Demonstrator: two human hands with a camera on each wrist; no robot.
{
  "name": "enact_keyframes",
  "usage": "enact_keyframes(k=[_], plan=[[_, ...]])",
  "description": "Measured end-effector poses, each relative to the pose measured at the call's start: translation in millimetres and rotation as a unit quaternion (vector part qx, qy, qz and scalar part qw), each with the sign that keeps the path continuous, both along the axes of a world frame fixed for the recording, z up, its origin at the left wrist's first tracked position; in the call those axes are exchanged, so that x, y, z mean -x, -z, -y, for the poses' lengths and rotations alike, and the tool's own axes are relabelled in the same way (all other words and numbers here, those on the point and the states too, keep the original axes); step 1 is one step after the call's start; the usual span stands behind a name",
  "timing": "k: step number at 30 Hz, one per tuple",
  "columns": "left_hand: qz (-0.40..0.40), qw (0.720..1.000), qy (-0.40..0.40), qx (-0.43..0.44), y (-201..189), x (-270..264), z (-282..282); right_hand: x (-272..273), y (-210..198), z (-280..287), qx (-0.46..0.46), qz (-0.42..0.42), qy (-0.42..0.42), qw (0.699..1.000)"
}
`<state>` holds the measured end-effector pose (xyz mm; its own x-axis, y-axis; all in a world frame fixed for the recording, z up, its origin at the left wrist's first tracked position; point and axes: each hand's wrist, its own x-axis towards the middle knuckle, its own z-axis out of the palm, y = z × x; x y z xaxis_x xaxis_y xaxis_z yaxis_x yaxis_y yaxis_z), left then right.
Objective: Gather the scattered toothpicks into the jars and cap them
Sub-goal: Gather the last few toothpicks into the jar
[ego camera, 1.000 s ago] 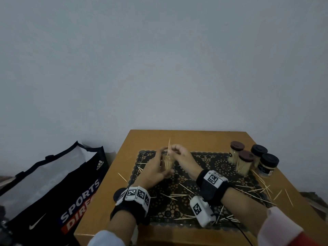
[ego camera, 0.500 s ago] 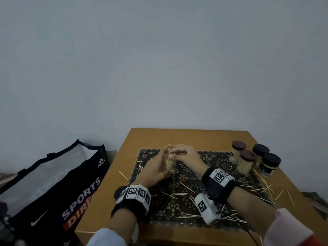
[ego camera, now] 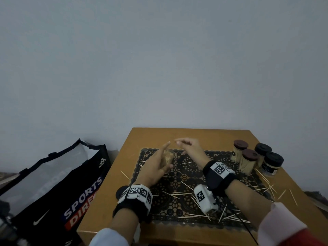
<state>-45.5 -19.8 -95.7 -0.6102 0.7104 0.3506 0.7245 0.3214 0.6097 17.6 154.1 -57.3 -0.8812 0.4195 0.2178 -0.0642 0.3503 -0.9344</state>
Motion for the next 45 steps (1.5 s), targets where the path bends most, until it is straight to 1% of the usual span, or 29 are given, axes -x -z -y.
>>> enact_keyframes(k=[2, 3, 5, 6, 7, 8, 14, 15, 16, 17, 18, 19, 20, 21, 22, 24, 25, 27, 29, 30, 32, 34, 36, 37, 38, 39, 41, 43, 45], plan=[[-0.005, 1.000, -0.008, 0.011, 1, 1, 0, 7, 5, -14, -0.087, 0.076, 0.011, 0.993], [-0.004, 1.000, -0.010, 0.012, 2, 2, -1, 9, 8, -19, -0.161, 0.140, -0.005, 0.977], [-0.002, 1.000, -0.012, 0.011, 4, 4, -1, 11, 15, -26, -0.328, 0.243, -0.050, 0.911], [-0.001, 1.000, -0.014, 0.009, 4, 5, -1, 9, 17, -27, -0.398, 0.267, -0.067, 0.875], [0.000, 1.000, -0.016, 0.008, 4, 5, -1, 6, 18, -25, -0.449, 0.276, -0.079, 0.846], [-0.001, 1.000, -0.017, 0.006, 4, 5, -1, 5, 18, -23, -0.482, 0.271, -0.086, 0.829], [0.010, 1.000, -0.027, 0.004, 2, 2, -1, -3, 12, -11, -0.602, 0.241, -0.081, 0.757], [0.015, 0.999, -0.032, 0.004, 2, 2, -1, -4, 10, -11, -0.599, 0.242, -0.083, 0.759], [0.019, 0.999, -0.035, 0.004, 3, 2, -1, -3, 10, -12, -0.582, 0.234, -0.081, 0.775], [0.023, 0.999, -0.036, 0.003, 4, 2, -1, -3, 6, -11, -0.534, 0.219, -0.069, 0.814], [0.025, 0.999, -0.035, 0.002, 4, 2, -1, -3, 3, -12, -0.458, 0.185, -0.054, 0.868], [0.027, 0.999, -0.034, 0.003, 4, 3, -1, -3, -1, -11, -0.365, 0.135, -0.033, 0.921], [0.029, 0.999, -0.034, 0.006, 3, 2, -1, -4, -6, -8, -0.272, 0.072, -0.014, 0.960], [0.030, 0.999, -0.034, 0.009, 3, 2, -2, -5, -11, -4, -0.188, 0.008, 0.001, 0.982], [0.029, 0.999, -0.033, 0.009, 3, 2, -2, -6, -17, 1, -0.121, -0.046, 0.007, 0.992], [0.030, 0.999, -0.024, 0.000, 2, 2, -2, -7, -26, 12, -0.043, -0.106, 0.010, 0.993], [0.029, 0.999, -0.020, -0.002, 2, 2, -2, -7, -27, 16, -0.041, -0.114, 0.013, 0.993], [0.033, 0.999, -0.010, -0.009, 1, 1, -1, -7, -24, 19, -0.113, -0.081, 0.015, 0.990], [0.033, 0.999, -0.004, -0.025, 0, -1, 0, -8, -17, 20, -0.206, -0.017, -0.037, 0.978], [0.034, 0.999, -0.005, -0.033, 0, -1, 0, -8, -13, 18, -0.224, 0.006, -0.073, 0.972], [0.032, 0.998, -0.022, -0.045, -1, -2, 0, -8, -8, 14, -0.193, -0.002, -0.102, 0.976], [0.017, 0.997, -0.059, -0.055, -3, -3, 0, -7, -7, 10, -0.129, -0.039, -0.069, 0.988], [0.002, 0.993, -0.094, -0.070, -6, -3, 1, -2, -4, 5, -0.106, -0.045, -0.029, 0.993], [-0.004, 0.991, -0.110, -0.077, -6, -3, 2, 3, -1, 2, -0.116, -0.015, -0.020, 0.993], [-0.010, 0.988, -0.126, -0.086, -7, -3, 4, 7, 0, 0, -0.136, 0.040, -0.024, 0.990], [-0.015, 0.985, -0.141, -0.096, -6, -2, 5, 10, 2, -1, -0.168, 0.102, -0.044, 0.980], [-0.026, 0.980, -0.164, -0.109, -7, 0, 10, 16, 4, 5, -0.264, 0.202, -0.121, 0.935], [-0.036, 0.977, -0.178, -0.109, -10, 3, 16, 20, 4, 19, -0.358, 0.249, -0.191, 0.880], [-0.041, 0.976, -0.184, -0.105, -14, 7, 25, 25, 7, 38, -0.409, 0.262, -0.228, 0.844]])
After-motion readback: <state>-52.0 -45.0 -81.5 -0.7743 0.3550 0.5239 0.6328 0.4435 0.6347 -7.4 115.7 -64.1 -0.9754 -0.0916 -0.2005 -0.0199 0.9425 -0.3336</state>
